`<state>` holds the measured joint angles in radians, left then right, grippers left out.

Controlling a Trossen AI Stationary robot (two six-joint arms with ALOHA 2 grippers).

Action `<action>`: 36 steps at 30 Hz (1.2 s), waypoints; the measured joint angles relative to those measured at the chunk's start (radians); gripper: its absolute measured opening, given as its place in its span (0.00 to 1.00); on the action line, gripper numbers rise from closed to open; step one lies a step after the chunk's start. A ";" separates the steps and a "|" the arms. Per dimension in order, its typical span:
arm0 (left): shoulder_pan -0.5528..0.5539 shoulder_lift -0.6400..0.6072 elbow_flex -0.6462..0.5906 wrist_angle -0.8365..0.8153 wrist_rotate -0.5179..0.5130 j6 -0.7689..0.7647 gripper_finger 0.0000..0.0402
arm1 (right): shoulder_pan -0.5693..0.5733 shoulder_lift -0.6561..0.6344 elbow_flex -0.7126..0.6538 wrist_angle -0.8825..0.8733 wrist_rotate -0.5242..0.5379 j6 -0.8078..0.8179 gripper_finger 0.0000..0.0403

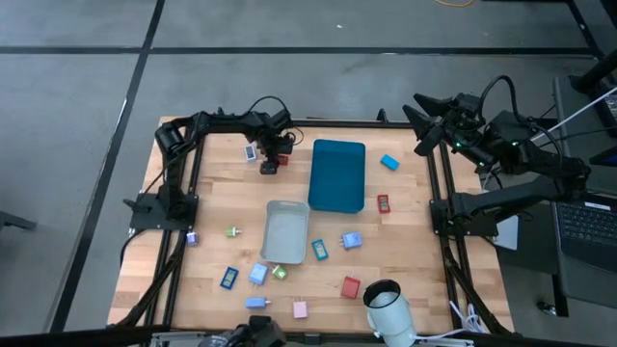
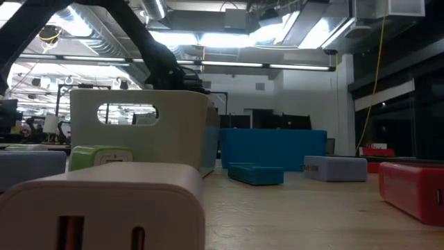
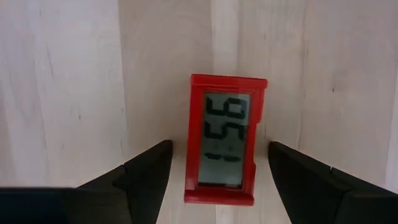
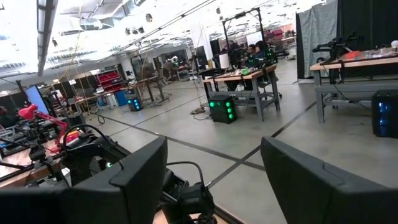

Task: Pick & Place Office items
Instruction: Put the left red timer into the gray bin

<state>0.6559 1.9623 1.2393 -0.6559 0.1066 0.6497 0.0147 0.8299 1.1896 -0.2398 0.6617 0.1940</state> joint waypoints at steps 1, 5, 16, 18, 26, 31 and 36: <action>0.000 0.009 0.000 0.001 0.000 -0.010 0.65 | 0.000 0.000 0.000 0.000 0.000 0.001 0.66; 0.000 0.025 0.000 0.007 -0.004 -0.058 0.57 | 0.000 0.000 0.000 0.003 0.001 0.003 0.66; 0.009 -0.005 0.050 0.000 0.084 -0.253 0.35 | -0.002 0.000 0.000 0.023 0.004 -0.019 0.66; 0.012 -0.035 0.092 -0.031 0.125 -0.279 0.35 | -0.002 0.000 0.000 0.023 0.004 -0.020 0.66; 0.007 -0.208 0.217 -0.136 0.361 -0.359 0.35 | -0.002 0.000 0.000 0.024 0.004 -0.031 0.66; -0.100 -0.351 0.222 -0.243 0.393 -0.362 0.35 | -0.002 0.000 0.000 0.028 0.004 -0.046 0.66; -0.292 -0.413 0.223 -0.361 0.346 -0.371 0.35 | -0.002 0.000 0.000 0.057 0.003 -0.070 0.66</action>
<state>0.3638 1.5493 1.4621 -1.0173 0.4527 0.2786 0.0132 0.8295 1.1892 -0.1830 0.6651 0.1243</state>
